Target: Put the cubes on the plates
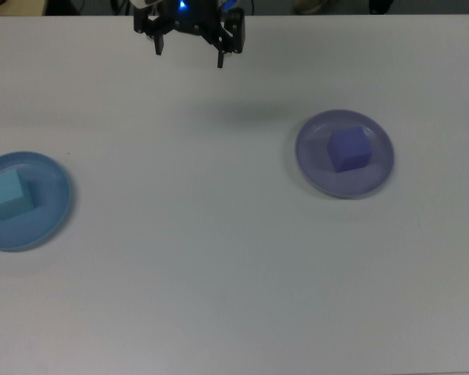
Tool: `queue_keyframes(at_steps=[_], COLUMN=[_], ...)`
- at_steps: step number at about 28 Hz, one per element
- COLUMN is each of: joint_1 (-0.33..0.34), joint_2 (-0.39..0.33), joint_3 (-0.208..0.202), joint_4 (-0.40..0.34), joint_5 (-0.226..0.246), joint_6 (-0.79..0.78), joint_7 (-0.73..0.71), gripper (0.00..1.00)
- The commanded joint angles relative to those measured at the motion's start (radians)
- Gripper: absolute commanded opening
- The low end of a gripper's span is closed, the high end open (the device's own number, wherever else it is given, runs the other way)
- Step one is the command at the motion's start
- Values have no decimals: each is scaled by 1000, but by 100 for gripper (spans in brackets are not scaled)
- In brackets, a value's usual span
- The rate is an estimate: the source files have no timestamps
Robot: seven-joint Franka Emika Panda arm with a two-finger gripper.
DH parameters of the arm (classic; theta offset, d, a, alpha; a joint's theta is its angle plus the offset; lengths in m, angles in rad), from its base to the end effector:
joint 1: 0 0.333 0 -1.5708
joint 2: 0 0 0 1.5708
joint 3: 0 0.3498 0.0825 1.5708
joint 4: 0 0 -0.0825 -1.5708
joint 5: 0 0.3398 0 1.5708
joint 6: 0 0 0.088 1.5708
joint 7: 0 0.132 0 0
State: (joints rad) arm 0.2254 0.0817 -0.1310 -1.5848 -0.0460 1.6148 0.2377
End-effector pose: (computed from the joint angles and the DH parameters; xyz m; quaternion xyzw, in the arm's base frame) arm 0.5357 0.0478 0.5887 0.9968 -0.0699 -0.0205 0.0321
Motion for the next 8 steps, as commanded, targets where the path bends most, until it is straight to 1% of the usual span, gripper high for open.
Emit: queue_keyframes(at_steps=[1, 4, 6, 8], joint_1=[-3, -3, -1, -1], joint_2=[-14, -16, -23, -26], joint_3=[-5, -7, 1, -2], joint_4=[-12, -7, -6, 2], joint_5=[15, 21, 20, 18], joint_6=[-45, -46, -46, -52], joint_7=[-26, -26, -17, -14], gripper=[100, 100, 100, 100])
